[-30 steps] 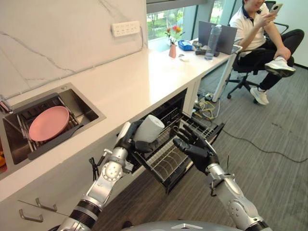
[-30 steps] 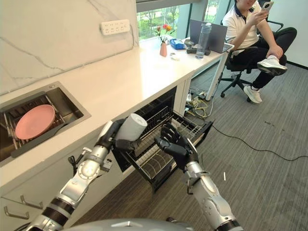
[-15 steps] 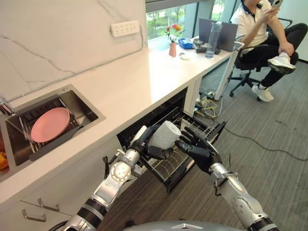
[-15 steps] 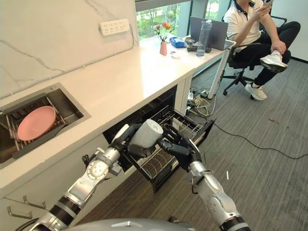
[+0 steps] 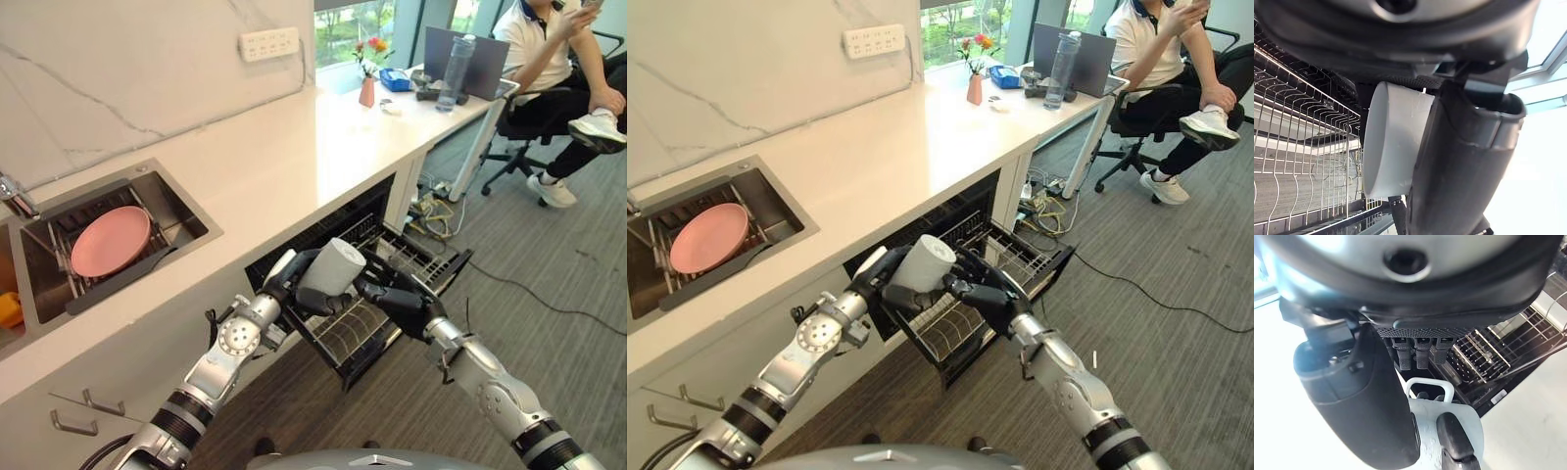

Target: Place the dishes in the dishwasher.

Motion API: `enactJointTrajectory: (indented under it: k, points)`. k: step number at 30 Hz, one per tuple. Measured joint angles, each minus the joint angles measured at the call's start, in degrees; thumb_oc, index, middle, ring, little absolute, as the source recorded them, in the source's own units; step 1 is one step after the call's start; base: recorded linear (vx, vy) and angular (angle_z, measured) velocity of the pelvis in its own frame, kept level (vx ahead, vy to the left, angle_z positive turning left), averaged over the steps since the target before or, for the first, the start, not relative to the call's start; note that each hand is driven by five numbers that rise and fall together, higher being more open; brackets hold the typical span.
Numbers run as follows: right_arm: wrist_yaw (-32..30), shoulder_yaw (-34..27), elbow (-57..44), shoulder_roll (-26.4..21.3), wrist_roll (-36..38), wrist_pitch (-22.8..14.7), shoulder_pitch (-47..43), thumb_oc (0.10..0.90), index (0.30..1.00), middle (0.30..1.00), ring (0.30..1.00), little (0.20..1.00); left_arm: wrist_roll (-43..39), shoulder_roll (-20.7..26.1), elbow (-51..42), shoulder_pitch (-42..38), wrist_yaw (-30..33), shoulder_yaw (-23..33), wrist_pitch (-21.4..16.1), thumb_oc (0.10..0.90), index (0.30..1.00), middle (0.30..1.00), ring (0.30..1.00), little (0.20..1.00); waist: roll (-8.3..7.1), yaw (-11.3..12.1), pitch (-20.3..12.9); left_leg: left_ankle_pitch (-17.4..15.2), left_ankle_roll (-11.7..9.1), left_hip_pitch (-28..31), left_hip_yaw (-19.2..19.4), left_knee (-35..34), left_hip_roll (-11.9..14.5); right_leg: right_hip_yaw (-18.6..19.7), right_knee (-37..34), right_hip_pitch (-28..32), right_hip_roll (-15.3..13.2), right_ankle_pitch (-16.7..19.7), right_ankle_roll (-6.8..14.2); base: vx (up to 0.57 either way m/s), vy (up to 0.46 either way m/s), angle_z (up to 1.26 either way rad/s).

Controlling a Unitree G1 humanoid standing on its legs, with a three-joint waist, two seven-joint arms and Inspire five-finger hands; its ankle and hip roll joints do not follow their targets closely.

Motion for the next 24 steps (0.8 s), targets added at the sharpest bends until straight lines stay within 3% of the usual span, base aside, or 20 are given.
enactJointTrajectory:
  k: [8, 12, 24]
  points:
    - [-0.25, 3.51, -0.1, -1.15, 0.16, 0.88, -3.25, 0.8, 0.9, 0.9, 0.9, 0.9, 0.63, 0.53, 1.34, -1.51, -0.28, 0.75, 0.19, 0.4, 0.3, 0.3, 0.3, 0.3, -0.39, 1.21, 0.28, 0.12, 0.17, -0.53, -0.96, -0.04, -0.61, -0.84, 0.0, 0.04, -0.56, -0.01, 0.0, 0.0, 0.0, 0.05]
    - [0.17, 5.92, -0.11, -4.52, 0.17, 2.12, -6.17, 0.8, 0.9, 0.9, 0.9, 0.9, 0.77, 1.19, 1.34, -1.5, -0.77, 0.76, 0.2, 0.4, 0.3, 0.3, 0.3, 0.3, -1.28, 1.55, 0.93, 0.17, 0.24, -0.71, -1.06, -0.03, -0.64, -0.97, 0.0, -0.07, -0.6, 0.0, 0.0, 0.0, -0.003, 0.01]
    - [-1.89, 4.74, 0.31, 0.62, 3.67, 1.56, -6.11, 0.8, 0.9, 0.9, 0.9, 0.9, 0.75, 1.3, 1.32, -1.47, 0.52, 2.38, -1.08, 0.4, 0.3, 0.3, 0.3, 0.3, -0.43, 1.76, 1.85, 0.16, 0.25, -0.86, -1.1, -0.16, -0.78, -0.93, -0.01, -0.24, -0.71, 0.0, -0.01, 0.0, 0.0, 0.0]
